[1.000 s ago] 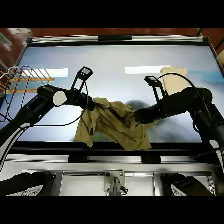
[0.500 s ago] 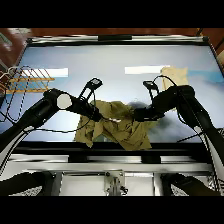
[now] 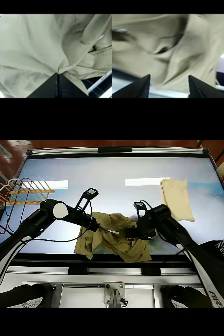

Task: Fold the shirts.

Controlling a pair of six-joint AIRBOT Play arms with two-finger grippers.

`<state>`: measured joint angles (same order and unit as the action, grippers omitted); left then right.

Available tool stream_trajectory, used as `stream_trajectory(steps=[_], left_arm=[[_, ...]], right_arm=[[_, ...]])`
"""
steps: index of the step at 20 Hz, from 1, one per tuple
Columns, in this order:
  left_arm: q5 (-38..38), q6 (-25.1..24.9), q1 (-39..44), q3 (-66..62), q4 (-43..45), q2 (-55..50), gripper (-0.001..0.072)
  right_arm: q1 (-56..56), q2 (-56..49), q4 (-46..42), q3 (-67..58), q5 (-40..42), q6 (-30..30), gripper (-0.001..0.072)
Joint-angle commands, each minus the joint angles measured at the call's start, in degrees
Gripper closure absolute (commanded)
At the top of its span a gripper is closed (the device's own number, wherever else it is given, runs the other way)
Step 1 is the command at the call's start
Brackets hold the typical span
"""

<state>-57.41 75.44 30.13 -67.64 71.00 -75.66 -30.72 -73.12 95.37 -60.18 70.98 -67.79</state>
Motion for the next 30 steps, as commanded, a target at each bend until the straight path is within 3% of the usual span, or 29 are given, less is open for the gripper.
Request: stream_trajectory(steps=[1, 4, 5, 6, 7, 8, 9, 12, 16, 18, 21, 25, 26, 28, 30], left_arm=[[-1.4, 0.0, -0.8, 0.0, -0.1, 0.2, 0.0674], [-1.6, 0.0, -0.8, 0.0, -0.1, 0.2, 0.0674], [-1.6, 0.0, -0.8, 0.0, -0.1, 0.2, 0.0674], [-1.7, -0.5, -0.8, 0.0, -0.1, 0.2, 0.0674], [-1.7, -1.8, -0.9, -0.1, -0.1, 0.2, 0.0675], [-1.8, -2.6, -1.0, -0.2, -0.1, 0.2, 0.0675], [-1.8, -2.8, -1.2, -0.5, 0.0, 0.2, 0.0674], [-2.5, -2.8, -2.6, -1.7, 0.0, 0.2, 0.0674], [-9.6, -2.4, -6.3, -8.4, 0.0, 0.2, 0.0674], [-11.9, 0.3, -8.1, -11.9, -0.1, 0.2, 0.0673], [-14.0, 0.4, -9.2, -12.8, 0.1, -0.1, 0.0671], [-17.8, 0.0, -11.4, -10.9, 1.6, -1.7, 0.0664], [-18.0, 1.1, -12.2, -10.5, 1.6, -2.2, 0.0591], [-18.5, 2.8, -13.0, -10.5, 1.4, -3.4, 0.0283], [-18.8, 2.1, -13.2, -10.5, 1.7, -4.1, 0.0247]], right_arm=[[-2.1, -6.0, -3.3, 0.9, -3.8, 3.3, 0.013], [-2.1, -8.8, -6.3, 0.9, -3.7, 3.8, 0.0135], [-2.1, -8.7, -8.7, 0.8, -3.7, 4.7, 0.0229], [-2.1, -8.7, -10.9, 0.2, -3.1, 5.2, 0.0397], [-2.1, -8.7, -12.0, -0.7, -2.1, 5.2, 0.0516], [-2.1, -8.5, -12.0, -2.1, -0.8, 4.3, 0.061], [-2.1, -7.9, -12.0, -3.5, 0.3, 3.0, 0.064], [-2.1, -2.9, -11.2, -8.7, 2.4, -3.8, 0.0641], [-2.1, 8.2, -6.0, -13.7, 4.4, -15.9, 0.0642], [-2.1, 13.2, -0.5, -13.8, 4.3, -16.8, 0.0642], [-2.2, 16.7, 8.0, -13.8, 4.7, -17.0, 0.0642], [-2.2, 16.8, 9.0, -13.7, 7.1, -16.8, 0.0642], [-2.2, 16.7, 9.1, -13.7, 7.0, -16.6, 0.0642], [-2.2, 16.2, 9.8, -13.6, 7.1, -16.0, 0.0642], [-2.4, 15.6, 9.5, -13.6, 7.0, -16.1, 0.0642]])
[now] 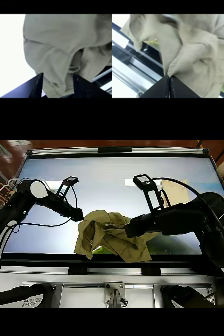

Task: Fold the shirts.

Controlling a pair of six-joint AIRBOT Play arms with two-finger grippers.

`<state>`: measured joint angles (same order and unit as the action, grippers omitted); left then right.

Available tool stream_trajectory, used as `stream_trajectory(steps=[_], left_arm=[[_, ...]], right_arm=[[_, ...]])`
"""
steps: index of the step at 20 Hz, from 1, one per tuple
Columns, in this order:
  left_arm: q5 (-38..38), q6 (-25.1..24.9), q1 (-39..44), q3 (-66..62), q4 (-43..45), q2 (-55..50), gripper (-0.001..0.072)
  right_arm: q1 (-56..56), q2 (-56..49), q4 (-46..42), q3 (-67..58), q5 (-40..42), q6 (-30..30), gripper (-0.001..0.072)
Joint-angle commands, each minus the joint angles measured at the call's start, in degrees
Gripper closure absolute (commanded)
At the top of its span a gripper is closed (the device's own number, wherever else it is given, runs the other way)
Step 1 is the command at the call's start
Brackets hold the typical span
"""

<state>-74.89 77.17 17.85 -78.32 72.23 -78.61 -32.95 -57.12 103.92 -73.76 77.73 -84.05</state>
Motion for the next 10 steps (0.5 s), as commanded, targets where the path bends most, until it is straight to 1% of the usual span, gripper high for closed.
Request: stream_trajectory(steps=[1, 4, 5, 6, 8, 10], left_arm=[[-1.4, 0.4, -1.2, 0.2, 0.4, -1.2, 0.0247], [-3.9, 0.4, -2.5, 0.1, 0.4, -1.1, 0.0246], [-5.4, 0.2, -2.6, 0.2, 0.4, -1.2, 0.0202], [-6.4, 0.0, -2.5, 0.7, 0.4, -1.2, 0.0081], [-6.2, 0.0, -2.0, 3.9, 0.2, -0.9, 0.0042], [-3.1, 0.0, -0.9, 9.7, 0.1, 0.0, 0.0042]], right_arm=[[-0.1, -0.7, 1.0, 0.0, 0.3, 0.2, 0.0642], [-0.1, -1.0, 1.1, 0.0, 0.2, 0.2, 0.0642], [-0.1, -1.0, 1.1, 0.0, 0.2, 0.2, 0.0642], [-0.1, -1.0, 1.1, 0.0, 0.1, 0.2, 0.0642], [-0.1, -1.0, 1.1, 0.0, 0.1, 0.2, 0.0642], [-0.1, -1.0, 1.0, 0.0, 0.1, 0.2, 0.0642]])
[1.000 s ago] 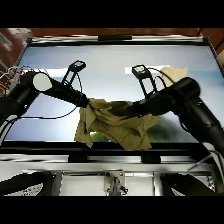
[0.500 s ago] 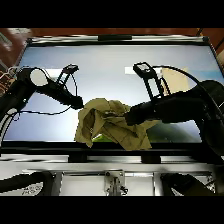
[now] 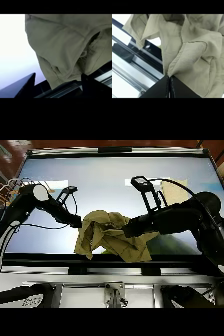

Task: Fold the shirts.

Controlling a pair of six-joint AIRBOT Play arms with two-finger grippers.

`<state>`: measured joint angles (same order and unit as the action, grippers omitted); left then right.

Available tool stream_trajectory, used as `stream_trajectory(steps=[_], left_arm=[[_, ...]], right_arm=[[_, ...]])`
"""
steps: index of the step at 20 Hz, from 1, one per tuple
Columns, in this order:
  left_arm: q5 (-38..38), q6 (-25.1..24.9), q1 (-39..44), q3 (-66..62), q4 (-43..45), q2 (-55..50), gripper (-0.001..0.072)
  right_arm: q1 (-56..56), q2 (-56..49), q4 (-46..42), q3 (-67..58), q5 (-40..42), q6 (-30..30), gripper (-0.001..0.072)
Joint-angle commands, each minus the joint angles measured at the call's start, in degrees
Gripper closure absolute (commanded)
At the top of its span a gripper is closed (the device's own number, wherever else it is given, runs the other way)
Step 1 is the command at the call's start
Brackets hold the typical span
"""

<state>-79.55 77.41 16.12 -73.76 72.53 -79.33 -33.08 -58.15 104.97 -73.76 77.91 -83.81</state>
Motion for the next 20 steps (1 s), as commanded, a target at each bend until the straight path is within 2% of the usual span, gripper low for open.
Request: stream_trajectory(steps=[1, 4, 7, 9, 11, 12, 13, 14, 16, 17, 19, 20], left_arm=[[4.3, -0.2, 1.4, 8.3, -0.2, 1.5, 0.0042], [14.9, -0.3, 4.1, 14.4, -1.0, 3.7, 0.0041], [25.3, -1.2, 6.6, 14.6, -1.0, 3.5, 0.0043], [33.6, 0.1, 7.0, 14.6, -0.8, 3.1, 0.0076], [40.0, 0.2, 7.0, 14.4, 1.9, 2.7, 0.0226], [41.7, 0.2, 7.0, 14.3, 2.7, 2.7, 0.0368], [41.7, 0.2, 7.0, 13.7, 3.5, 2.7, 0.0598], [40.7, 0.0, 6.9, 12.5, 4.2, 2.8, 0.0674], [34.8, -3.6, 6.3, 7.9, 6.3, 3.2, 0.0674], [31.0, -3.9, 5.7, 4.0, 9.2, 3.8, 0.0674], [24.5, -3.1, 3.8, -6.0, 14.2, 5.8, 0.0674], [22.0, -1.2, 2.4, -11.9, 15.6, 7.0, 0.0674]], right_arm=[[0.0, 0.0, -0.1, 0.0, -0.1, 0.0, 0.0642], [0.0, 0.0, -0.4, 0.0, -1.0, -0.1, 0.0642], [0.0, 0.0, -0.6, 0.0, -1.7, -0.1, 0.0642], [0.0, 0.0, -0.6, 0.0, -1.6, -0.1, 0.0641], [0.0, 0.0, -0.5, 0.0, -1.6, -0.1, 0.0642], [0.0, 0.0, -0.6, 0.0, -1.6, -0.1, 0.0642], [0.0, 0.0, -0.6, 0.0, -1.6, -0.3, 0.0642], [0.0, 0.0, -0.6, 0.0, -1.6, -0.9, 0.0642], [0.0, 0.0, -2.7, 0.0, -1.6, -2.5, 0.0642], [0.1, 0.0, -5.3, -0.3, -1.6, -3.3, 0.0641], [0.1, 0.0, -14.1, -3.0, -1.9, -3.8, 0.0642], [0.1, 0.0, -19.8, -5.7, -2.6, -3.8, 0.0642]])
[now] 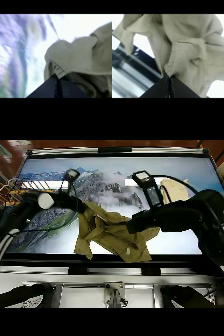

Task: Fold the shirts.

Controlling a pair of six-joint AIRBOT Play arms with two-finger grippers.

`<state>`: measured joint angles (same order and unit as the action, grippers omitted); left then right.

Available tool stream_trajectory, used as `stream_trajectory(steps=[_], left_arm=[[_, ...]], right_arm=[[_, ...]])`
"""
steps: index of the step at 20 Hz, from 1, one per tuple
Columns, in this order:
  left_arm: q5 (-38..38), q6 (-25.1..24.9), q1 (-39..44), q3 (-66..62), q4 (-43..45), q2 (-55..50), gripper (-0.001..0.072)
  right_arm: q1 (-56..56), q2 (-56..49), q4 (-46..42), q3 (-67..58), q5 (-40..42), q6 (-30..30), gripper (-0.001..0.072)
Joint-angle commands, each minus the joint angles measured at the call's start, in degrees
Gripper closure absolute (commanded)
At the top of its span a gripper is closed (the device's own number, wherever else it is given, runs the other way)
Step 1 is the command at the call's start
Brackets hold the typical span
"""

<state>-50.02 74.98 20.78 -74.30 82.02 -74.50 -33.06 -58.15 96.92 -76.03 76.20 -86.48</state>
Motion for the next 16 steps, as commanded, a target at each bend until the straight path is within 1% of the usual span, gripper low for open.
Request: stream_trajectory(steps=[1, 2, 3, 4, 6, 7, 8, 9, 11, 12, 14, 15, 16], left_arm=[[-10.1, 3.7, -4.0, -18.3, 6.5, 3.4, 0.0675], [-12.2, 6.6, -5.5, -24.9, 6.5, 4.4, 0.0674], [-14.8, 9.9, -6.7, -32.0, 6.4, 5.3, 0.0675], [-17.2, 12.0, -7.1, -38.1, 6.3, 6.0, 0.0674], [-21.3, 13.0, -7.1, -46.4, 3.9, 7.1, 0.0674], [-22.7, 13.0, -7.1, -46.6, 3.2, 8.3, 0.0674], [-25.2, 13.3, -7.2, -45.4, 3.3, 9.2, 0.0675], [-29.3, 13.4, -7.2, -43.0, 3.5, 10.0, 0.0674], [-39.0, 13.4, -7.2, -37.2, 3.9, 10.1, 0.0674], [-41.7, 13.4, -7.1, -33.4, 3.8, 10.1, 0.0674], [-41.3, 13.3, -6.9, -24.3, 3.4, 10.1, 0.0674], [-39.1, 13.4, -6.7, -20.2, 3.4, 10.1, 0.0674], [-36.8, 13.4, -6.3, -16.5, 2.3, 10.1, 0.0674]], right_arm=[[0.0, 0.0, -16.5, -6.7, -2.3, -1.5, 0.0642], [0.0, 0.0, -19.6, -10.4, -5.2, -2.8, 0.0642], [0.0, 0.0, -20.6, -13.8, -8.9, -4.5, 0.0642], [0.0, 0.0, -19.3, -16.9, -13.7, -5.4, 0.0642], [0.0, 0.0, -11.6, -20.3, -20.4, -6.2, 0.0642], [0.0, 0.0, -7.8, -20.5, -20.7, -6.6, 0.0642], [0.0, -0.2, -5.6, -20.4, -18.0, -6.6, 0.0642], [0.0, -0.6, -5.3, -20.4, -13.7, -6.5, 0.0642], [0.0, -1.8, -6.0, -20.4, -3.2, -5.3, 0.0642], [0.0, -2.6, -5.9, -20.4, 1.7, -4.0, 0.0642], [0.0, -4.9, -2.6, -20.1, 9.3, -0.9, 0.0642], [0.0, -6.2, -0.5, -19.4, 11.8, 0.0, 0.0642], [0.0, -7.4, 1.3, -18.2, 12.5, 0.8, 0.0642]])
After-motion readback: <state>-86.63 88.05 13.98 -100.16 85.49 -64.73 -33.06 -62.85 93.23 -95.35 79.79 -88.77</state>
